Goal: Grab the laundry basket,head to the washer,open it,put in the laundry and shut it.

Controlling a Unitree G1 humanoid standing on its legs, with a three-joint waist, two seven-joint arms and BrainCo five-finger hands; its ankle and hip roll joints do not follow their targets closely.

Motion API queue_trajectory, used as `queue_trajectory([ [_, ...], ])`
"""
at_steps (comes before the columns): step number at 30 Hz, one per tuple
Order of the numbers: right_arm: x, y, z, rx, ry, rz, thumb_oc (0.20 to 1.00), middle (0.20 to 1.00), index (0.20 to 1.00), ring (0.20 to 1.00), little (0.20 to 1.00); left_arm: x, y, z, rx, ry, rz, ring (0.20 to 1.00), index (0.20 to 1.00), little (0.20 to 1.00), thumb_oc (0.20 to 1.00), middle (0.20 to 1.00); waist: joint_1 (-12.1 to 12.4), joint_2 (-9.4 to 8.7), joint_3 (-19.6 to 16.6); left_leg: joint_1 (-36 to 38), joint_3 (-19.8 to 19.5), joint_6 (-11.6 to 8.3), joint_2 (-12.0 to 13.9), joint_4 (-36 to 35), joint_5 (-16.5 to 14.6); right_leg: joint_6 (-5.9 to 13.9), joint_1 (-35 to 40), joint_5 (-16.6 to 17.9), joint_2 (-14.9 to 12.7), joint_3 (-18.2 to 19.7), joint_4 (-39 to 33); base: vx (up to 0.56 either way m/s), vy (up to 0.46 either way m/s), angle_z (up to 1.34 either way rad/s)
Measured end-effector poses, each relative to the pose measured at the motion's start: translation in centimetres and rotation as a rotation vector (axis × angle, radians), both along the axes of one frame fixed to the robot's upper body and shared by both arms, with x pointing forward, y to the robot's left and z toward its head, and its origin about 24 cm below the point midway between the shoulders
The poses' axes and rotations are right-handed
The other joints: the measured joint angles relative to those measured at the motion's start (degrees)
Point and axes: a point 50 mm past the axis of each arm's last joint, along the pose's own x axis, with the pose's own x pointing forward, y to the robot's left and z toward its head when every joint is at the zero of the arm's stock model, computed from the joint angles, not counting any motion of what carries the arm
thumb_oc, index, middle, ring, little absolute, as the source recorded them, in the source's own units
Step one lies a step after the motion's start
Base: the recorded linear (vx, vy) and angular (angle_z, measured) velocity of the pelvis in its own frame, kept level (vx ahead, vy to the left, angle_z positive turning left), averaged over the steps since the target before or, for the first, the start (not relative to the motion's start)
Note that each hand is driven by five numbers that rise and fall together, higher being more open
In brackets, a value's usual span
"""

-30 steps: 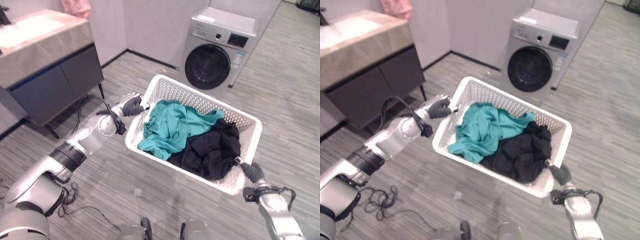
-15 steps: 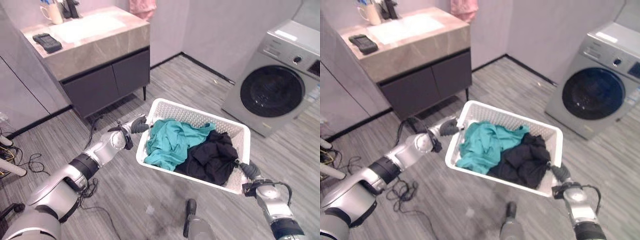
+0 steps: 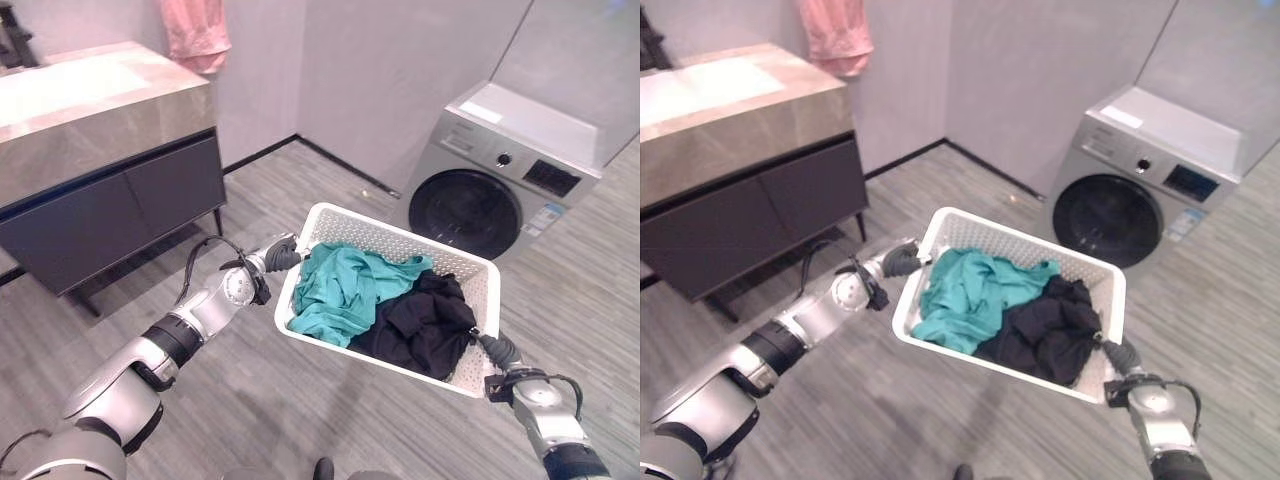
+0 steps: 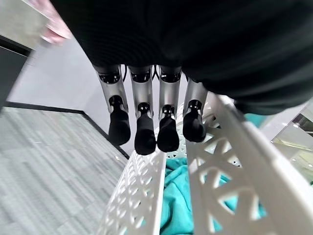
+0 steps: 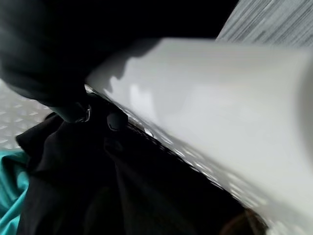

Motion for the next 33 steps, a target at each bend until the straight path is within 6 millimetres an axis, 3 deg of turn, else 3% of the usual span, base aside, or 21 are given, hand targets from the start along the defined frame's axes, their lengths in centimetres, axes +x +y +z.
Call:
queue_trajectory([
  [1,0.2,0.2,0.2,0.010,-0.013,-0.005,0.200,0.200,0.200,0.200,0.200,0.2,0.0,0.3,-0.001,-0.004,0.006,0.200,0.200,0.200,0.200,0.200,-0.13,-0.62,0.50,-3.96,-0.01,0.14,0.41,5.79,-0.13,0.02,0.60,0.02,-0.51,-0.14,-0.98,0.11,0.091,-0.01],
  [2,0.3,0.4,0.1,0.015,-0.019,-0.007,0.200,0.200,0.200,0.200,0.200,0.3,0.0,0.4,0.000,-0.005,0.008,0.200,0.200,0.200,0.200,0.200,-0.02,-0.95,1.09,-6.07,-0.30,-0.18,-0.47,6.55,-0.93,-0.11,1.15,-0.66,-0.83,0.01,-1.10,0.11,0.093,0.32],
  [3,0.4,0.4,0.2,0.019,-0.029,-0.045,0.200,0.200,0.200,0.200,0.200,0.4,-0.5,0.6,-0.012,-0.010,0.001,0.200,0.200,0.200,0.200,0.200,-0.04,-1.56,2.17,-10.19,-2.52,0.14,-4.63,4.23,-4.44,1.10,1.51,-2.11,-2.53,0.46,-1.13,0.14,0.155,0.01],
  [4,0.5,0.1,0.3,0.011,-0.024,-0.048,0.200,0.200,0.200,0.200,0.200,0.4,-0.2,0.6,-0.010,-0.005,0.012,0.200,0.200,0.200,0.200,0.200,1.22,-0.43,3.90,-10.67,-2.82,0.81,-6.42,-3.74,-5.23,1.91,2.54,-1.24,-3.23,0.87,-1.07,0.10,0.096,-0.11],
  [6,1.0,0.6,0.5,0.015,-0.040,-0.030,0.200,0.200,0.200,0.200,0.200,0.5,0.2,0.6,0.000,0.000,0.023,0.200,0.200,0.200,0.200,0.200,1.40,1.69,4.29,-13.23,-2.32,0.63,-7.38,-8.13,-5.83,2.38,4.19,-1.86,-2.67,1.00,-1.96,0.15,0.105,-0.21],
  [8,0.5,1.0,-0.1,0.019,-0.016,-0.018,0.200,0.200,0.200,0.200,0.200,0.8,0.0,1.1,0.006,-0.019,0.014,0.200,0.200,0.200,0.200,0.200,2.07,2.28,4.45,-12.32,0.41,-0.15,-8.31,-24.60,-4.28,2.99,5.33,-2.97,-3.28,1.11,-3.09,0.31,0.160,-0.05],
  [9,0.7,1.3,-0.2,0.028,-0.009,-0.008,0.200,0.200,0.200,0.200,0.200,1.2,0.1,1.9,0.018,-0.036,0.016,0.200,0.200,0.200,0.200,0.200,1.51,3.19,4.44,-10.33,5.24,0.63,-7.42,-36.85,-2.90,4.15,6.42,-3.36,-3.16,1.02,-4.56,0.38,0.198,-0.09],
  [10,1.0,1.4,0.0,0.037,-0.020,-0.005,0.200,0.200,0.200,0.200,0.200,1.3,0.3,2.0,0.027,-0.036,0.021,0.200,0.200,0.200,0.200,0.200,1.44,4.06,4.31,-6.47,7.42,2.16,-7.44,-43.95,-1.86,6.17,7.94,-4.43,-3.18,1.92,-3.82,0.36,0.193,-0.16],
  [11,1.0,1.4,-0.2,0.044,-0.016,-0.013,0.200,0.200,0.200,0.200,0.200,1.4,0.1,1.8,0.036,-0.030,0.020,0.200,0.200,0.200,0.200,0.200,1.39,4.03,4.34,-4.67,6.54,2.46,-8.24,-45.24,1.17,7.69,8.34,-5.46,-3.45,2.55,-2.07,0.17,0.141,-0.34],
  [12,1.0,1.4,-0.3,0.046,-0.009,-0.016,0.200,0.200,0.200,0.200,0.200,1.5,0.0,1.6,0.052,-0.023,0.020,0.200,0.200,0.200,0.200,0.200,1.61,3.46,4.04,-3.16,6.08,3.01,-9.74,-44.98,2.00,8.05,8.05,-6.56,-5.27,3.43,0.76,0.19,0.186,-0.62],
  [13,1.7,1.5,-0.2,0.045,-0.012,-0.014,0.200,0.200,0.200,0.200,0.200,1.6,0.6,1.3,0.064,-0.015,0.041,0.200,0.200,0.200,0.200,0.200,2.23,3.62,4.14,-1.06,5.89,3.63,-10.47,-46.13,2.35,10.32,4.92,-9.05,-6.51,4.35,8.36,0.13,0.157,-1.06],
  [14,2.5,1.7,0.4,0.045,-0.040,-0.005,0.200,0.200,0.200,0.200,0.200,1.6,1.2,1.5,0.071,-0.020,0.052,0.200,0.200,0.200,0.200,0.200,2.90,3.90,4.03,1.74,6.99,4.62,-11.03,-48.82,4.51,12.29,0.89,-11.01,-8.14,4.40,17.74,0.18,0.180,-1.05],
  [15,2.7,1.9,0.8,0.044,-0.058,0.006,0.200,0.200,0.200,0.200,0.200,1.6,1.4,2.0,0.067,-0.034,0.051,0.200,0.200,0.200,0.200,0.200,2.59,3.30,4.10,3.36,8.07,5.90,-11.71,-50.16,4.59,13.66,-2.14,-11.60,-9.54,3.92,24.80,0.11,0.070,-0.82],
  [16,2.7,2.1,1.1,0.039,-0.070,0.017,0.200,0.200,0.200,0.200,0.200,1.6,1.7,2.2,0.057,-0.037,0.060,0.200,0.200,0.200,0.200,0.200,2.09,2.71,4.15,6.34,11.20,7.88,-12.04,-51.84,4.83,13.73,-3.92,-11.43,-12.09,2.09,28.78,0.07,0.019,-0.73],
  [18,2.9,2.3,1.4,0.025,-0.082,0.035,0.200,0.200,0.200,0.200,0.200,1.6,2.3,2.3,0.068,-0.038,0.072,0.200,0.200,0.200,0.200,0.200,3.24,3.16,3.90,10.18,14.25,8.77,-12.48,-54.38,4.36,13.52,-4.17,-11.26,-14.56,-2.05,27.13,0.03,-0.016,-0.77],
  [21,2.0,2.1,1.0,0.018,-0.071,0.034,0.200,0.200,0.200,0.200,0.200,1.7,1.3,3.8,0.055,-0.090,0.028,0.200,0.200,0.200,0.200,0.200,1.68,3.11,3.48,11.57,16.38,9.59,-11.60,-55.49,3.05,13.85,-5.16,-9.66,-17.71,-3.79,21.17,0.01,-0.105,-0.35],
  [24,1.4,1.8,0.9,0.017,-0.072,0.023,0.200,0.200,0.200,0.200,0.200,1.5,1.0,3.7,0.056,-0.092,0.004,0.200,0.200,0.200,0.200,0.200,0.79,3.43,3.13,12.21,17.06,9.37,-11.50,-56.70,2.65,15.66,-4.17,-3.25,-20.73,-2.70,12.07,0.05,-0.154,-0.22],
  [28,1.0,1.9,0.6,0.005,-0.054,0.031,0.200,0.200,0.200,0.200,0.200,1.1,1.1,2.9,0.058,-0.072,0.004,0.200,0.200,0.200,0.200,0.200,2.36,2.77,2.58,14.98,19.99,7.59,-11.76,-58.31,2.46,15.97,-1.44,2.61,-19.25,-1.75,3.19,0.04,-0.245,-0.39],
  [30,0.4,2.2,-0.2,0.022,-0.030,0.024,0.200,0.200,0.200,0.200,0.200,0.7,1.2,2.2,0.047,-0.056,0.002,0.200,0.200,0.200,0.200,0.200,3.17,0.18,0.66,15.08,20.24,5.62,-12.28,-57.85,1.97,14.67,0.46,5.32,-16.99,-2.50,-0.92,0.03,-0.234,-0.24],
  [31,0.5,2.2,-0.3,0.022,-0.029,0.023,0.200,0.200,0.200,0.200,0.200,0.6,1.4,1.8,0.041,-0.043,0.009,0.200,0.200,0.200,0.200,0.200,3.57,0.33,0.23,15.04,20.55,4.87,-11.59,-57.64,1.84,14.74,1.32,4.93,-16.51,-2.60,-2.78,0.04,-0.208,-0.28],
  [33,0.4,2.1,-0.5,0.022,-0.015,0.017,0.200,0.200,0.200,0.200,0.200,0.0,1.8,0.2,0.040,0.001,0.021,0.200,0.200,0.200,0.200,0.200,3.68,1.64,-0.48,14.59,19.35,3.64,-8.72,-56.87,1.81,13.04,2.10,5.21,-12.93,-2.57,-4.24,0.04,-0.322,-0.15],
])
